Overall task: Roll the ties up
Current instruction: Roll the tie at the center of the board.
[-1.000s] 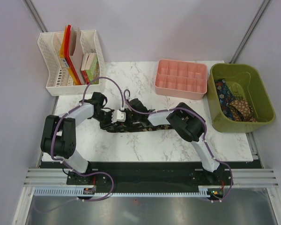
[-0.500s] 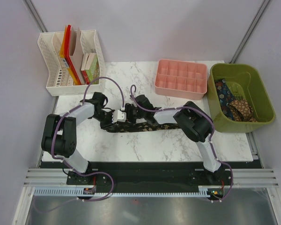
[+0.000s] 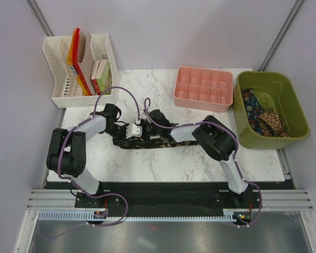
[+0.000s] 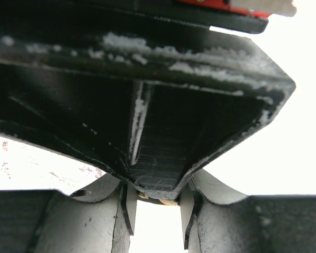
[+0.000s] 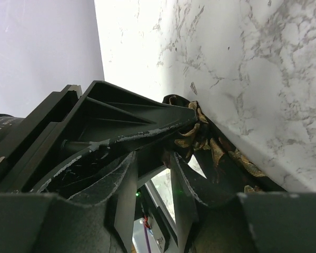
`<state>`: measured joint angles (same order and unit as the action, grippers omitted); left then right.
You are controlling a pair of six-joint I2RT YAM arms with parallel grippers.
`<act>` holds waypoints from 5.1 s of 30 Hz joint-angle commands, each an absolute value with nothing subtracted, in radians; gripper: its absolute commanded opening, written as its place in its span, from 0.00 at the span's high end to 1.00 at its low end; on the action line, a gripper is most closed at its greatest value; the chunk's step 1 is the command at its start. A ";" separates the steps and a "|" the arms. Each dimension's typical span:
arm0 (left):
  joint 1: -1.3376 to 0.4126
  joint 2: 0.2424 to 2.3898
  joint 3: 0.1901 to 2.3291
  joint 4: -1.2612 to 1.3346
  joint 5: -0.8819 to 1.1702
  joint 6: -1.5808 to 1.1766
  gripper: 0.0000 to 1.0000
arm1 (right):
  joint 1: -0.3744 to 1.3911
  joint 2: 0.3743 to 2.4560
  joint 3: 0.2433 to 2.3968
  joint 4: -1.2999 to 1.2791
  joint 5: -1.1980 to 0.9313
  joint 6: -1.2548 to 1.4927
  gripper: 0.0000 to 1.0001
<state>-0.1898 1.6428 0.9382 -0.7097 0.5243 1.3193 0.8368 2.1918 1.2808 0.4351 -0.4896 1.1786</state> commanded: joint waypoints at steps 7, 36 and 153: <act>-0.196 1.683 0.899 -0.738 0.443 1.305 0.67 | 0.831 2.181 1.252 0.381 -0.460 1.129 0.60; -0.195 1.660 0.905 -0.675 0.411 1.258 0.70 | 0.830 2.266 1.347 0.480 -0.460 1.121 0.97; -0.295 1.759 1.015 -0.652 0.496 1.227 0.62 | 0.764 2.243 1.261 0.399 -0.551 1.100 0.80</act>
